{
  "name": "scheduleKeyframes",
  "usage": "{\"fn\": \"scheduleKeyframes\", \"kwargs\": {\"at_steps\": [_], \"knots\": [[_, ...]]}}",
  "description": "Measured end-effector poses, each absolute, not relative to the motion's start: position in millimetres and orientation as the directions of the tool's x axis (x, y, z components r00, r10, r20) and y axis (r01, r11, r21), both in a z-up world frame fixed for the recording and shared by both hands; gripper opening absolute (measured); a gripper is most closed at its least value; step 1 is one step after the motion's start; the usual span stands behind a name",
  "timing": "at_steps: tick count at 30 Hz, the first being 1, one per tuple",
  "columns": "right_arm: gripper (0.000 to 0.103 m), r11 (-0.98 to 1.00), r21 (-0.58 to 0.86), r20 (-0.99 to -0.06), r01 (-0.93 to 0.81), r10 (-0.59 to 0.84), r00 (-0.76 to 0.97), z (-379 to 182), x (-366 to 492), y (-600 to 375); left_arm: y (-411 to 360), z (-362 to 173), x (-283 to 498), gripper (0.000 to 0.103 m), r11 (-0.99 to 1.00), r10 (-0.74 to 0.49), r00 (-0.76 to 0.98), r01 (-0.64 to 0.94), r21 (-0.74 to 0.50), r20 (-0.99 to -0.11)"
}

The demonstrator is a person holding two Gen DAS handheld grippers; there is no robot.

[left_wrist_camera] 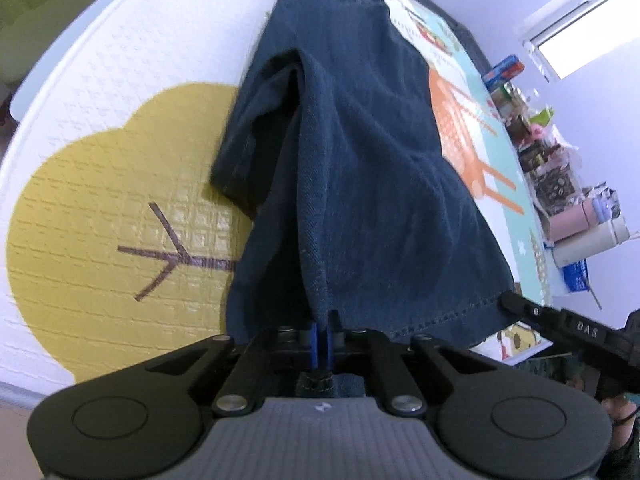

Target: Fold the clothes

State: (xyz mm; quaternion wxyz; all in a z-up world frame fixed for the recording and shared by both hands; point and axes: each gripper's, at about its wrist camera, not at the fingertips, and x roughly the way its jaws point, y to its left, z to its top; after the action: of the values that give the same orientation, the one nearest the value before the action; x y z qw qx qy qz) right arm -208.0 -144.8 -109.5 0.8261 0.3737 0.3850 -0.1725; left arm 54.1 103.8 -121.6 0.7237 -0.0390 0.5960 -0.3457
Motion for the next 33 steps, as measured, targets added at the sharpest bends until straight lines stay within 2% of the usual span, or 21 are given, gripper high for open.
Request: {"fn": "scheduleKeyframes", "kwargs": {"at_steps": [6, 13, 18, 20, 24, 27, 30, 33], "knots": [[0.016, 0.674, 0.467, -0.791, 0.573, 0.028, 0.611, -99, -208, -126, 111, -119, 54, 0.005, 0.766, -0.528, 0.056, 0.461, -0.448, -0.847], [0.017, 0.712, 0.370, -0.857, 0.597, 0.013, 0.515, -120, -204, -112, 110, -146, 58, 0.006, 0.822, -0.446, 0.049, 0.417, -0.387, -0.894], [0.023, 0.740, 0.273, -0.901, 0.614, -0.027, 0.432, -133, -200, -107, 108, -154, 59, 0.015, 0.835, -0.403, 0.043, 0.427, -0.347, -0.914], [0.029, 0.756, 0.231, -0.914, 0.613, -0.048, 0.403, -133, -199, -105, 109, -151, 59, 0.020, 0.839, -0.397, 0.051, 0.425, -0.340, -0.916], [0.034, 0.750, 0.199, -0.911, 0.631, -0.095, 0.401, -122, -204, -110, 114, -138, 59, 0.019, 0.845, -0.396, 0.074, 0.418, -0.332, -0.915], [0.034, 0.718, 0.243, -0.885, 0.652, -0.111, 0.452, -108, -211, -121, 116, -119, 56, 0.019, 0.843, -0.405, 0.133, 0.437, -0.314, -0.904], [0.034, 0.710, 0.323, -0.847, 0.626, -0.078, 0.526, -96, -210, -126, 113, -102, 51, 0.019, 0.791, -0.490, 0.141, 0.485, -0.371, -0.860], [0.022, 0.716, 0.394, -0.812, 0.576, -0.022, 0.583, -89, -203, -126, 103, -95, 41, 0.019, 0.730, -0.555, 0.112, 0.540, -0.418, -0.824]]}}
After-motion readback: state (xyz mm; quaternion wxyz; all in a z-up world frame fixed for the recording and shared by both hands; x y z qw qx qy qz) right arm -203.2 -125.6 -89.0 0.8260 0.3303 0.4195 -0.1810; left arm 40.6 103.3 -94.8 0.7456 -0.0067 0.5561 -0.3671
